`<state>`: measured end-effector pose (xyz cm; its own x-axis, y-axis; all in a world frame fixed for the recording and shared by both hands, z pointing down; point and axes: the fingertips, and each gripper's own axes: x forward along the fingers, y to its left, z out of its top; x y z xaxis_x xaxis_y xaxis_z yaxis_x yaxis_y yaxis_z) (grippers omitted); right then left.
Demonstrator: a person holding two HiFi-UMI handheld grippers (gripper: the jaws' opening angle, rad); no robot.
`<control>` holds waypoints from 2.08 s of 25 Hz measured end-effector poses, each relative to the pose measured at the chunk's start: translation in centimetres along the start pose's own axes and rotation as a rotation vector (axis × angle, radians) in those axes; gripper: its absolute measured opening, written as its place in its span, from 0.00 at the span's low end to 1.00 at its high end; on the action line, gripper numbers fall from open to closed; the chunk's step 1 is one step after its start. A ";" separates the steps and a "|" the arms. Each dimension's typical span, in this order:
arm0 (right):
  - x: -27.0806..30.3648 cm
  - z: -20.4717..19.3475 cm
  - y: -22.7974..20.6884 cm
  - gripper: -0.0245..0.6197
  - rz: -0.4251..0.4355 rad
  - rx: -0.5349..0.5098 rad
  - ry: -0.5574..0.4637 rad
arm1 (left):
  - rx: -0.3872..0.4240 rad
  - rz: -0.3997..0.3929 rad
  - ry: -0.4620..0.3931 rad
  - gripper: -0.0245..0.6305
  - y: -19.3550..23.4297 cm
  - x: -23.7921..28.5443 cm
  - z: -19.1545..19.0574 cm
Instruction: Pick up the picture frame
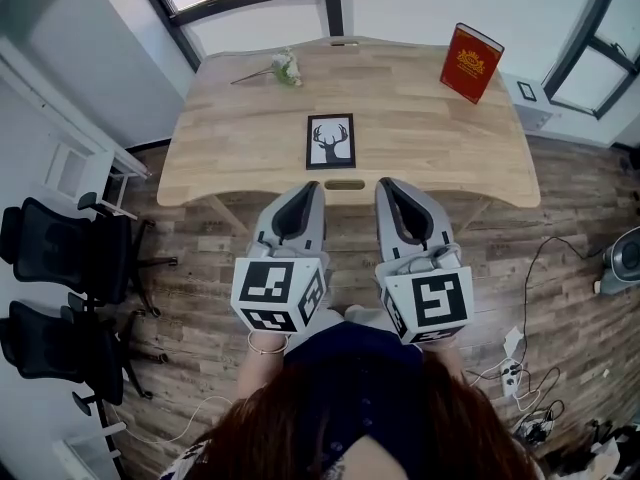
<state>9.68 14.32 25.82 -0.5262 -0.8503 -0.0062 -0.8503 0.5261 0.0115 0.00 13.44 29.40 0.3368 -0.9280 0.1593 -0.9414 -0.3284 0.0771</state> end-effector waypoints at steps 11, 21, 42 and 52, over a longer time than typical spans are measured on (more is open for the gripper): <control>2.3 -1.7 -1.0 0.08 -0.001 0.020 0.042 | -0.017 0.011 0.047 0.08 1.0 1.7 -1.5; 7.7 -2.8 -1.8 0.08 -0.035 0.017 0.070 | -0.009 0.026 0.065 0.08 5.7 5.3 -1.3; 17.1 -3.9 -2.5 0.08 -0.135 0.028 0.131 | -0.048 -0.053 0.090 0.08 13.7 11.7 -0.8; 19.7 -4.3 -2.4 0.08 -0.179 -0.008 0.150 | -0.047 -0.095 0.105 0.08 16.0 13.8 -1.2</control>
<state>1.37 -3.69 29.94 -0.3597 -0.9225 0.1398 -0.9296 0.3672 0.0311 -10.38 -4.35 34.05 0.4269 -0.8689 0.2506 -0.9040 -0.4032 0.1419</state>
